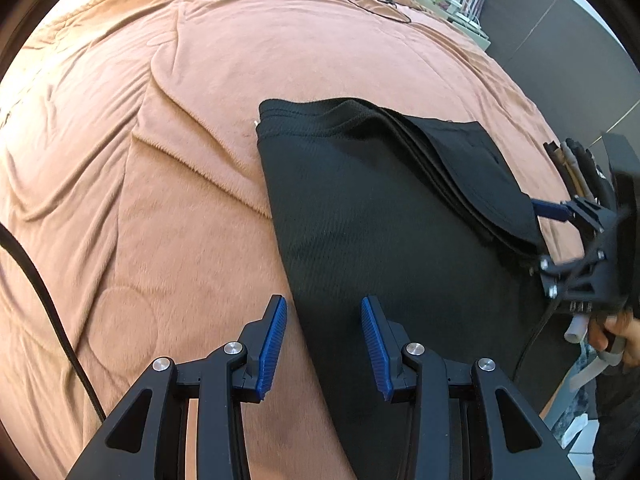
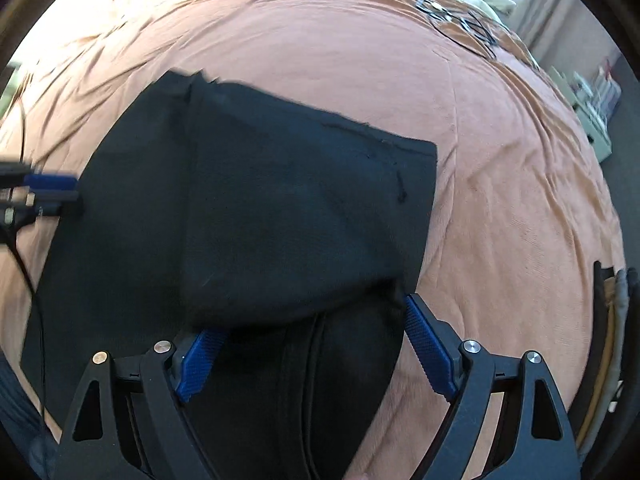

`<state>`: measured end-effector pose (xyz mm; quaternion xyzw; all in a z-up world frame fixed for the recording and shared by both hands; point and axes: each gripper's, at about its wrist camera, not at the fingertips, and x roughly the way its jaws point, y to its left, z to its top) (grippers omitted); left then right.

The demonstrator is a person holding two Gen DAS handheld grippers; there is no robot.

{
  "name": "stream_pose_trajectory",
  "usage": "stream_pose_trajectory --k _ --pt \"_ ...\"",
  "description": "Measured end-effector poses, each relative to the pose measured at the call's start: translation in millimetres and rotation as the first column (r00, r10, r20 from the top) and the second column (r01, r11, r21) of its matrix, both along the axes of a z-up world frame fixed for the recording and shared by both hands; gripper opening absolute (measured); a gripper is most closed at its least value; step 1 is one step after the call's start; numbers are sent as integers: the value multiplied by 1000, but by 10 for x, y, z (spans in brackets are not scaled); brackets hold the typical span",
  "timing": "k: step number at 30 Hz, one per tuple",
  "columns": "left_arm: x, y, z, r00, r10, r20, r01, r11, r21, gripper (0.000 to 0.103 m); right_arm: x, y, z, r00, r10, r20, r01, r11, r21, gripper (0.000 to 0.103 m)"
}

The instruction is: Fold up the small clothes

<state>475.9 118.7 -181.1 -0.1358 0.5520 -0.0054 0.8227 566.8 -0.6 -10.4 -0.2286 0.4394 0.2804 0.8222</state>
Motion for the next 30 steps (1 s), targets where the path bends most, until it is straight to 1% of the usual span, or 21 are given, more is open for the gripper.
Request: stream_pose_trajectory --k 5,11,16,21,24,30 --pt "41 29 18 1000 -7 2 7 1000 13 41 359 -17 -10 994 -97 -40 100 993 62 85" --pt "47 76 37 1000 3 6 -3 1000 16 41 611 -152 -45 983 -158 -96 171 976 135 85" --pt "1 113 49 1000 4 6 -4 1000 22 41 623 -238 -76 976 -179 -120 198 966 168 85" --pt "-29 63 4 1000 -1 -6 1 1000 18 41 638 -417 -27 970 -200 -140 227 951 209 85" --pt "-72 38 -3 1000 -4 -8 4 1000 7 41 539 -518 24 965 -230 -127 252 946 202 85" --pt "-246 -43 6 1000 -21 -17 21 1000 -16 41 307 -742 106 964 -203 -173 243 935 259 85"
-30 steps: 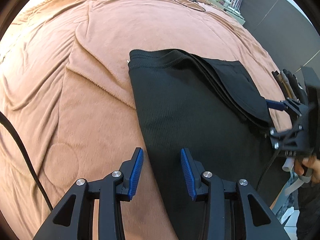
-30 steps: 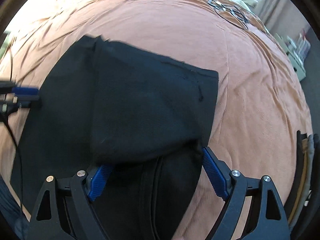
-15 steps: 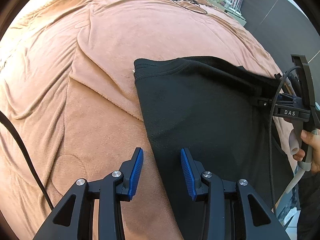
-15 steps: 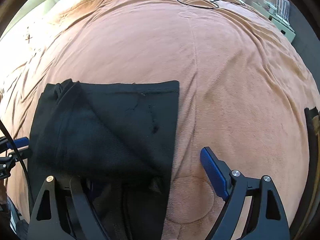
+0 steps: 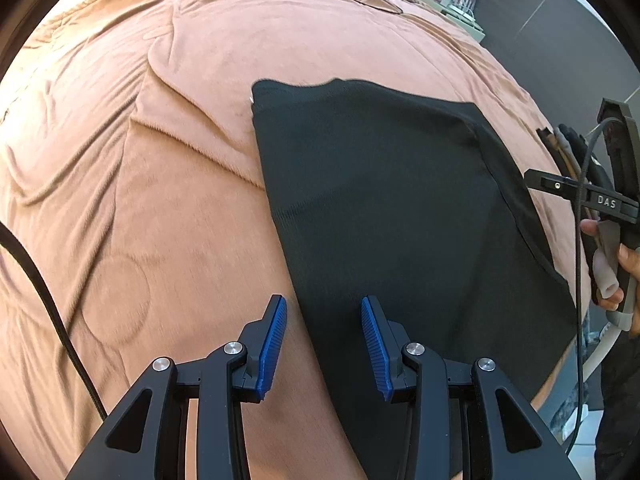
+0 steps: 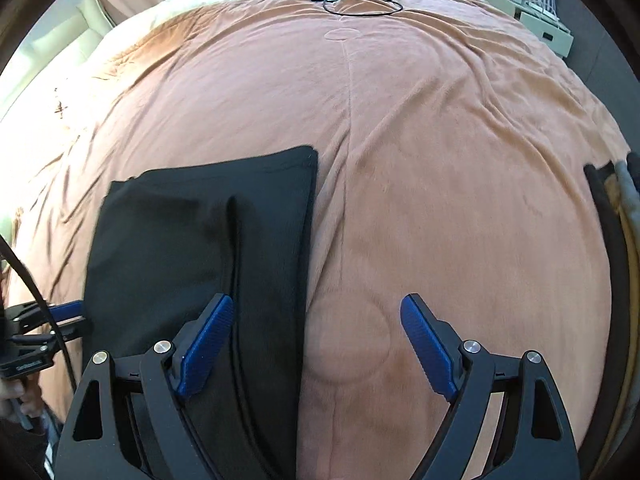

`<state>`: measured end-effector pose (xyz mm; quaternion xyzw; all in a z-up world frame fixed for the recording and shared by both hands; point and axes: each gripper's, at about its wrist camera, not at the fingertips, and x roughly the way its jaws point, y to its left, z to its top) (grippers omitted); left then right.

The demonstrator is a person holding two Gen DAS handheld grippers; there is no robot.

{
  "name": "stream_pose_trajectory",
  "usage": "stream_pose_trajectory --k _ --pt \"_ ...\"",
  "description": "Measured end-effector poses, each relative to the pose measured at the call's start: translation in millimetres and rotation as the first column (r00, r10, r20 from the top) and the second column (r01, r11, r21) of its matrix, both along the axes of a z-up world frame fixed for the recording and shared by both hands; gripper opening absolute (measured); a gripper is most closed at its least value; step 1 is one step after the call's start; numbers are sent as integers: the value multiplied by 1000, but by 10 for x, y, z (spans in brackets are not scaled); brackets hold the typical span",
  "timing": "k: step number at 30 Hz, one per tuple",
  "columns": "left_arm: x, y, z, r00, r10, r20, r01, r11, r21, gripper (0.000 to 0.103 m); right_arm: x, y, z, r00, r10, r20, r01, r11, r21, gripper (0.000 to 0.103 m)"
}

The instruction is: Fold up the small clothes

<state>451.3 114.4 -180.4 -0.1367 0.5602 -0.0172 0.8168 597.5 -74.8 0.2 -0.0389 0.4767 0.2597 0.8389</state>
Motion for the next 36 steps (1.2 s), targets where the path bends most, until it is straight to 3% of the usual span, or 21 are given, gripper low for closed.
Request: stream_pose_trajectory --k 5,7,10,18,22,26,30,36 --pt "-218 -97 -8 1000 -16 -15 16 1000 -20 41 -274 -219 56 999 40 -21 -39 997 69 83" --pt "-309 -139 -24 999 -24 -25 23 999 -31 41 -395 -302 55 998 59 -26 -57 995 77 66" --pt "-437 -194 -38 999 -32 -37 31 999 -35 41 -576 -407 16 996 79 -45 -76 994 79 53" --pt "-677 -283 -10 997 -42 -61 39 998 -50 41 -929 -690 -149 994 54 -91 -48 996 69 51" --pt "-783 -352 -16 996 -57 -73 53 997 -52 41 -1057 -827 -178 993 42 -112 -32 995 91 35" --pt "-861 -373 -11 995 -54 -80 49 997 -62 37 -1212 -874 -186 992 47 -116 -35 994 108 25" --pt "-915 -397 -27 994 -56 -90 48 995 -83 28 -1352 -888 -208 993 56 -105 -45 993 108 6" --pt "-956 -416 -37 994 -48 -95 38 994 -106 20 -1483 -876 -255 994 48 -97 -37 993 113 5"
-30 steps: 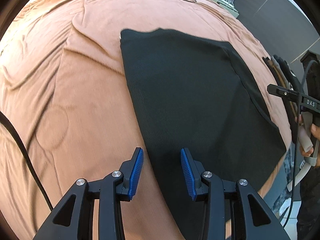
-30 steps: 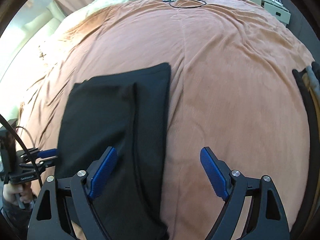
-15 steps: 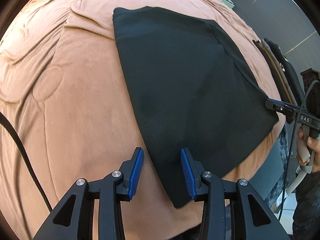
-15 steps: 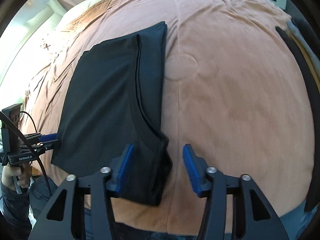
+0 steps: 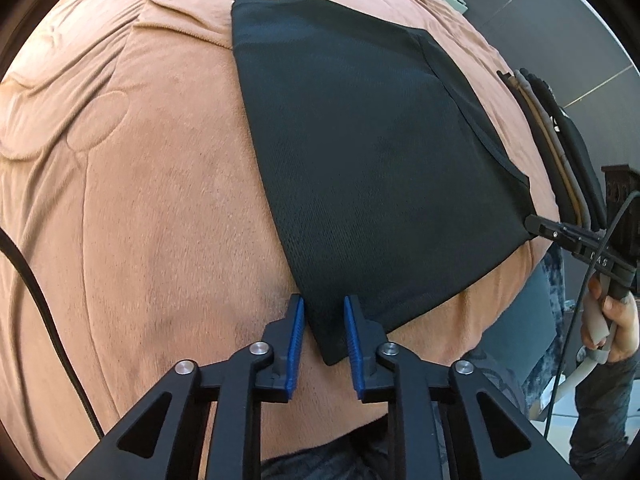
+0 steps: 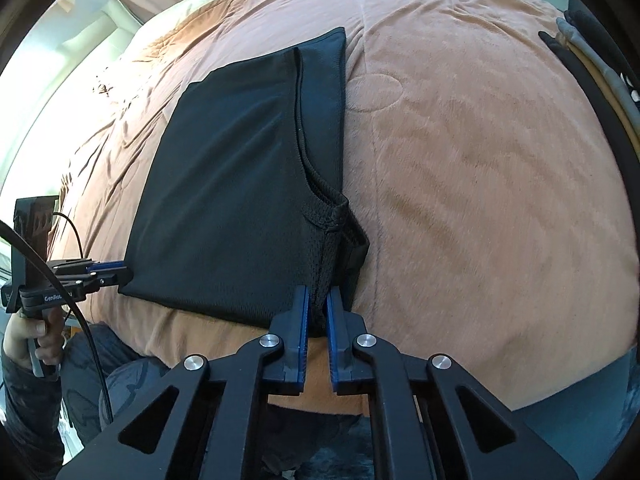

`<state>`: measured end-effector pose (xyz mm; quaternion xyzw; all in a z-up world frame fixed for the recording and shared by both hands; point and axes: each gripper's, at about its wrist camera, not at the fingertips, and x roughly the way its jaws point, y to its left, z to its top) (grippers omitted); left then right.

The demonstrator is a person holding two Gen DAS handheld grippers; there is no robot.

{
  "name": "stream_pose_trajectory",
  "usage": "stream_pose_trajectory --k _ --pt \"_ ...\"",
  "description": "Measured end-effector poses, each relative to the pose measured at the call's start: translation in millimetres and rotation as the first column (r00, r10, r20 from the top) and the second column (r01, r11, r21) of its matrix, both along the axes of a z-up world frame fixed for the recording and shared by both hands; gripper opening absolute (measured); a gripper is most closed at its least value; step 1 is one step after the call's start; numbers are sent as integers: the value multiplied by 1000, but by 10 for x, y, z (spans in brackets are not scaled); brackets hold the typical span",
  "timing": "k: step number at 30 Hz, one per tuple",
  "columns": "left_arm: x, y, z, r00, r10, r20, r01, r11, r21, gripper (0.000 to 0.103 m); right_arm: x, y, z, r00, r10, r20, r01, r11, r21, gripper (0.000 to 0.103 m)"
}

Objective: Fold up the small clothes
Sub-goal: 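Close both grippers on the edge of the folded shirt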

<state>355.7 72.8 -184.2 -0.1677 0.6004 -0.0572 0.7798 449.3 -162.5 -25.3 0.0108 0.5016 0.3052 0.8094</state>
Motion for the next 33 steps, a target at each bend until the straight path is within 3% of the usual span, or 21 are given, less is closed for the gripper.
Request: stream_pose_trajectory --k 8,9,11,12,13,23,28,33 --pt "35 51 -31 999 40 -17 -41 998 -54 20 30 -50 -22 999 -32 -40 32 999 18 9" --pt "38 61 -38 999 46 -18 -47 997 -60 20 42 -56 -36 998 -35 -49 36 999 24 13" --pt "58 56 -53 998 58 -22 -59 996 -71 20 75 -76 -79 997 -51 -65 53 998 29 28" --pt "57 58 -57 998 61 -23 -62 995 -75 21 86 -85 -93 996 -58 -67 60 998 31 41" --pt "60 56 -59 998 63 -24 -65 995 -78 21 86 -95 -103 996 -61 -69 64 997 40 45" --pt "98 61 -104 996 84 -36 -87 991 -98 21 262 -158 -220 986 -100 -131 122 977 175 45" --pt "-1 138 -59 997 83 -10 -83 992 -95 7 279 -187 -258 981 -132 -144 157 970 183 13" --pt "-73 218 60 997 74 20 -72 992 -101 5 169 -178 -160 986 -113 -121 136 970 201 9"
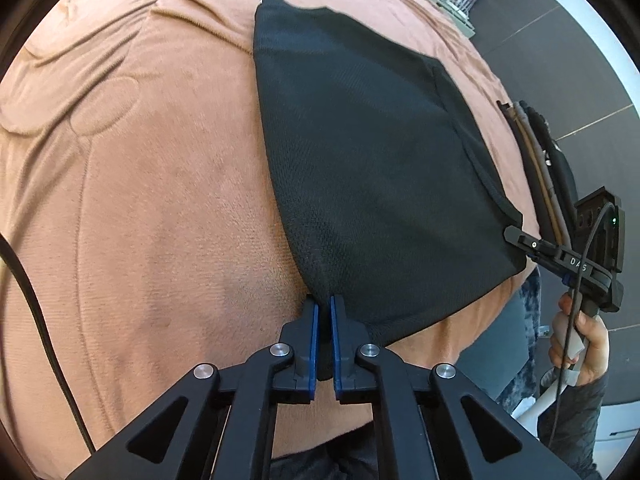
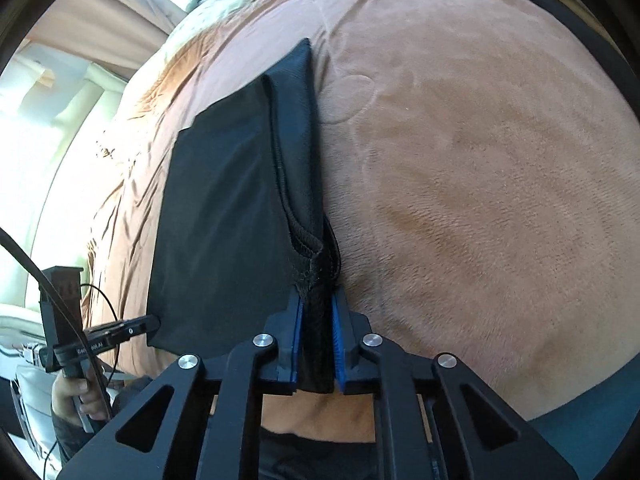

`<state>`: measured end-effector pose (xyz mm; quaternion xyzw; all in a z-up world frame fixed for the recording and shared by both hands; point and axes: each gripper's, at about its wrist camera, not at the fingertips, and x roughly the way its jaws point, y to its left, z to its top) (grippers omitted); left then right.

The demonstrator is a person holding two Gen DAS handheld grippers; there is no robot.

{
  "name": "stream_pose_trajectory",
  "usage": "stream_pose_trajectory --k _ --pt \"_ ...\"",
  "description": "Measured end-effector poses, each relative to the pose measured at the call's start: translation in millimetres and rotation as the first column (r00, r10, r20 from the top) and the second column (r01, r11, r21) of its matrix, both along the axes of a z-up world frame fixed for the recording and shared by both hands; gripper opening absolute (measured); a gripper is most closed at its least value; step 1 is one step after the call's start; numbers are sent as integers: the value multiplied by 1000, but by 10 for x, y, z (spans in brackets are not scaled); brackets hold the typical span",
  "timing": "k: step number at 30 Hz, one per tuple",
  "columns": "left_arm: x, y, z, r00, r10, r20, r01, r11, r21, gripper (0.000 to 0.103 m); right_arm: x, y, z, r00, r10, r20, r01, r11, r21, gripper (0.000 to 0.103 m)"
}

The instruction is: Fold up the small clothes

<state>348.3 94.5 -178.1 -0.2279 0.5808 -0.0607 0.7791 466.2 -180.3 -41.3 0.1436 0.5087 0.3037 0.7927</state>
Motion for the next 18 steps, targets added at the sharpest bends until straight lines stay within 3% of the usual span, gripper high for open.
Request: stream_pose_trajectory --k 10,18 --pt "-256 182 218 1000 -5 20 4 1000 28 5 -275 131 7 998 68 -5 -68 998 11 8" --pt "-400 51 166 995 -100 -28 102 990 98 6 -340 199 -102 994 106 -38 -107 994 -8 10"
